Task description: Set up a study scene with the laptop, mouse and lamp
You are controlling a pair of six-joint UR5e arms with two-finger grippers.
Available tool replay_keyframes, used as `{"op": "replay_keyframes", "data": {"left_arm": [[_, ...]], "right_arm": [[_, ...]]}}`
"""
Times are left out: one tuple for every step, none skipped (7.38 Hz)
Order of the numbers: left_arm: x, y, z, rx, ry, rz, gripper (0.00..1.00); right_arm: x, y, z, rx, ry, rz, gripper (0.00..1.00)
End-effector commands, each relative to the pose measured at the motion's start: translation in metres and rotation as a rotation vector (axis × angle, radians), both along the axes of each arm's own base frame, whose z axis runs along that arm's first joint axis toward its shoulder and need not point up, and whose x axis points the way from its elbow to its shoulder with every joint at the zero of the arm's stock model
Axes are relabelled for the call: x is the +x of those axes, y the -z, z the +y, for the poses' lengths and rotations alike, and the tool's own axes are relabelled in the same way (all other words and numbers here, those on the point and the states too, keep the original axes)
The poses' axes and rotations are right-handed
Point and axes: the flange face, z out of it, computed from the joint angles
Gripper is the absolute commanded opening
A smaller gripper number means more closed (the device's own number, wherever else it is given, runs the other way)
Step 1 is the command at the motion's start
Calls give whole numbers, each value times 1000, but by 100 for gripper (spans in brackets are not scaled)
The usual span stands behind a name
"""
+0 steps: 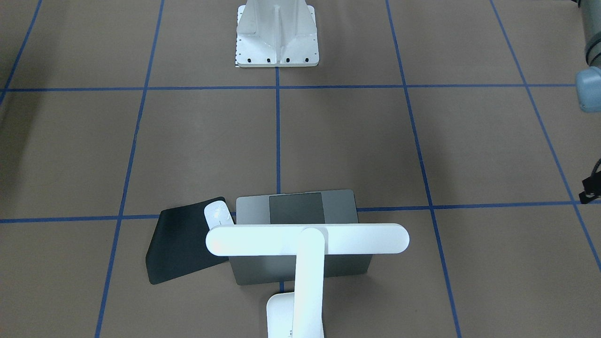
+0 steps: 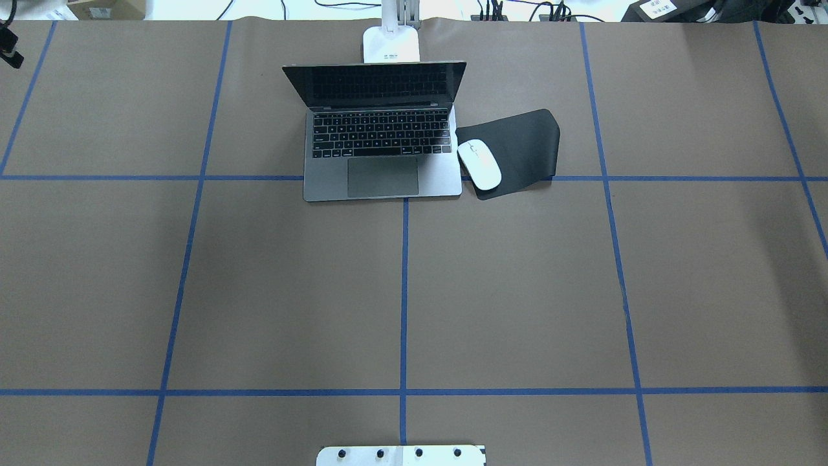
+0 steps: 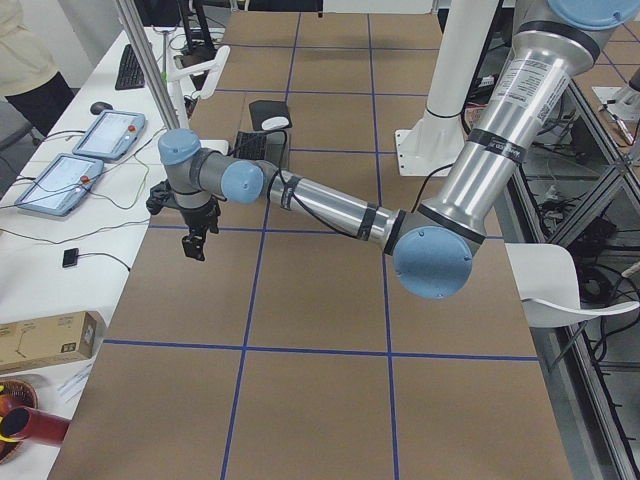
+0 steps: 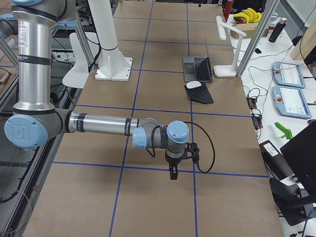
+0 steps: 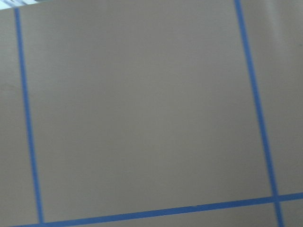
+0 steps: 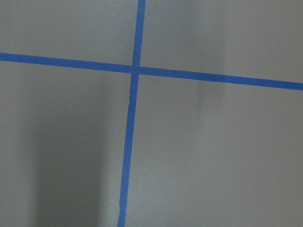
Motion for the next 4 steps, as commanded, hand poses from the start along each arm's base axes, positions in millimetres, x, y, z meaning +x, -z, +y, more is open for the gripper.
{"op": "replay_keyframes", "data": {"left_arm": [[-60, -61, 24, -8, -10, -18, 95], [-80, -86, 40, -15, -19, -24, 95], [-89, -98, 48, -22, -21, -26, 95], [-106, -124, 67, -39, -24, -29, 96]], "right_arm": [[0, 0, -1, 6, 6, 1, 100], [0, 0, 0, 4, 6, -1, 100], [0, 0, 0, 4, 6, 1, 100], [0, -1, 1, 2, 6, -1, 100]]}}
